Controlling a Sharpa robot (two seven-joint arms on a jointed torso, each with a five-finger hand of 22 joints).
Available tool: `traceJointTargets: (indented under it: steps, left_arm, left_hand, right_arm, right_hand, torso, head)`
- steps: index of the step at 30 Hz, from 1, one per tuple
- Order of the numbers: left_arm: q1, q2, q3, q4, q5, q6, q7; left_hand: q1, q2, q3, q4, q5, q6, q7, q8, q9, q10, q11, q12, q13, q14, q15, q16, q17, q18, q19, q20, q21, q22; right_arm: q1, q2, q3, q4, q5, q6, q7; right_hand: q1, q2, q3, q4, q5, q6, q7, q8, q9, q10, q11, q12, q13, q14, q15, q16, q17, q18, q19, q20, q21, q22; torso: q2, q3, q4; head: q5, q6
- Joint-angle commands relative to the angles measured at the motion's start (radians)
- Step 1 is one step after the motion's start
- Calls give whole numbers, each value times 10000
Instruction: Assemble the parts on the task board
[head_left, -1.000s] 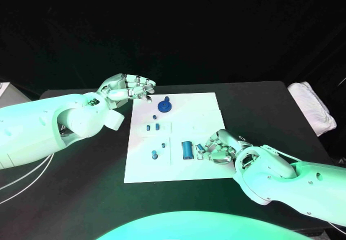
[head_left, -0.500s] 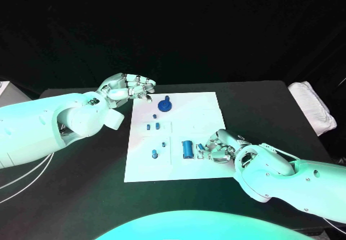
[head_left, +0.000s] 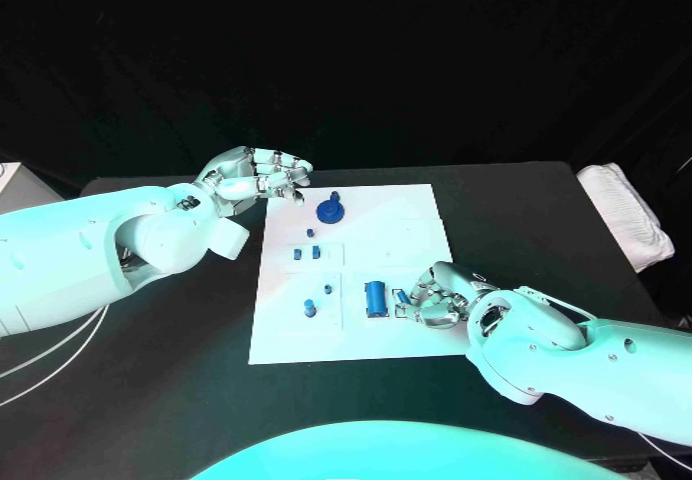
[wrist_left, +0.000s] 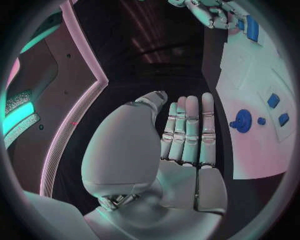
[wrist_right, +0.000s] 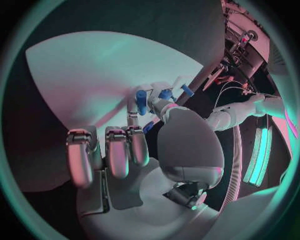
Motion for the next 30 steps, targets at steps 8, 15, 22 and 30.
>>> traceJointTargets:
  steps: [8, 15, 22, 30]
  left_arm:
    - [5, -1, 6, -4, 31, 143, 38]
    - [5, -10, 6, -7, 31, 141, 32]
    - [5, -13, 6, -6, 31, 135, 27]
    - [5, -15, 6, -12, 31, 149, -11]
  left_hand:
    - [47, 24, -25, 37, -1, 61, 2, -41, 12, -71, 3, 41, 9, -49, 11, 12, 12, 106, 82, -3, -37, -9]
    - [41, 43, -27, 58, 4, 65, 1, -42, 14, -86, 5, 45, 19, -52, 15, 9, 16, 106, 82, -1, -44, -9]
    - [41, 43, -27, 58, 4, 65, 1, -42, 14, -86, 5, 45, 19, -52, 15, 9, 16, 106, 82, -1, -44, -9]
    - [35, 54, -30, 73, 5, 66, 1, -44, 16, -95, 6, 48, 26, -54, 16, 7, 19, 105, 82, 0, -49, -8]
  right_arm:
    - [-5, 9, -1, 118, -53, -536, 371]
    - [-5, -9, 0, 109, -78, -512, 350]
    - [-4, 9, 2, 60, -65, -349, 289]
    - [-3, -127, 3, 138, 48, -106, 537]
  right_hand:
    - [-62, 121, 71, 36, -82, -8, -70, 60, 19, 699, -55, 45, 2139, 1020, -79, 34, 2522, -60, 1018, -59, 31, 2622]
    - [-128, 118, 46, 66, -104, -11, -60, 62, 20, 699, -50, 40, 2138, 1018, -81, 30, 2513, -60, 1019, -61, 32, 2623]
    - [-176, 116, 26, 90, -125, -12, -57, 65, 21, 697, -47, 34, 2135, 1019, -80, 30, 2514, -58, 1015, -61, 19, 2619]
    - [-298, -97, -368, 78, -1115, -64, -45, 84, 34, 655, -33, -87, 2086, 1009, -62, 10, 2469, -39, 988, -46, -76, 2594]
  torso:
    - [8, 9, -10]
    - [4, 5, -2]
    - [4, 4, -6]
    - [2, 10, -15]
  head:
    - [18, 14]
    - [20, 20]
    - [19, 19]
    - [25, 23]
